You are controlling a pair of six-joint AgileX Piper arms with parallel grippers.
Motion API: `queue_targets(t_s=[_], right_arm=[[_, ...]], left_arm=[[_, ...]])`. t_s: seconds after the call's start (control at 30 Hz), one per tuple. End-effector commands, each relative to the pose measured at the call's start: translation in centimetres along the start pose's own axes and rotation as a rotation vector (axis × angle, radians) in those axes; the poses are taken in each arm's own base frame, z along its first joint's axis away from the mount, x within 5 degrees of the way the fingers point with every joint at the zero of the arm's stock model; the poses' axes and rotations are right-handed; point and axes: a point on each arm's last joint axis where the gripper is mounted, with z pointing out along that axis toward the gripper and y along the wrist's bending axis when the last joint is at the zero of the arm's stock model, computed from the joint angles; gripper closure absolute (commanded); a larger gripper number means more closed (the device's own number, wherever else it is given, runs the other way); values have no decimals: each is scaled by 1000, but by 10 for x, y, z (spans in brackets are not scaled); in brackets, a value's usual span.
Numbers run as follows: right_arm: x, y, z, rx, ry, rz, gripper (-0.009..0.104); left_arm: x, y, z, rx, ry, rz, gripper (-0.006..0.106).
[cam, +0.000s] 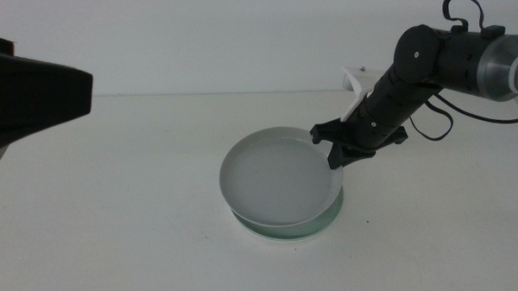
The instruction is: Stack the three bowls on top of each other.
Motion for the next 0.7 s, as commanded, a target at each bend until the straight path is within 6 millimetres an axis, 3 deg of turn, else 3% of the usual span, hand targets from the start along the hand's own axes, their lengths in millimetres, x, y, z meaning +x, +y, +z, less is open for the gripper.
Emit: queue_targets(t_s=[0.0,0.33,0.47,0.63,0.67], right_arm=[[1,-1,4,4,5,-1,98],[1,-3,12,8,13,13,95],[1,-3,11,7,11,13,63],[-2,0,3,0,20,-27,2],[-3,2,-2,-3,18,-41,3]], left_arm=[[-1,0,0,0,-14,-7,7],[-1,0,0,0,-14,-7,7],[-1,0,0,0,-14,-7,7],[-1,0,0,0,-14,-7,7],[-1,0,0,0,-14,-7,7]])
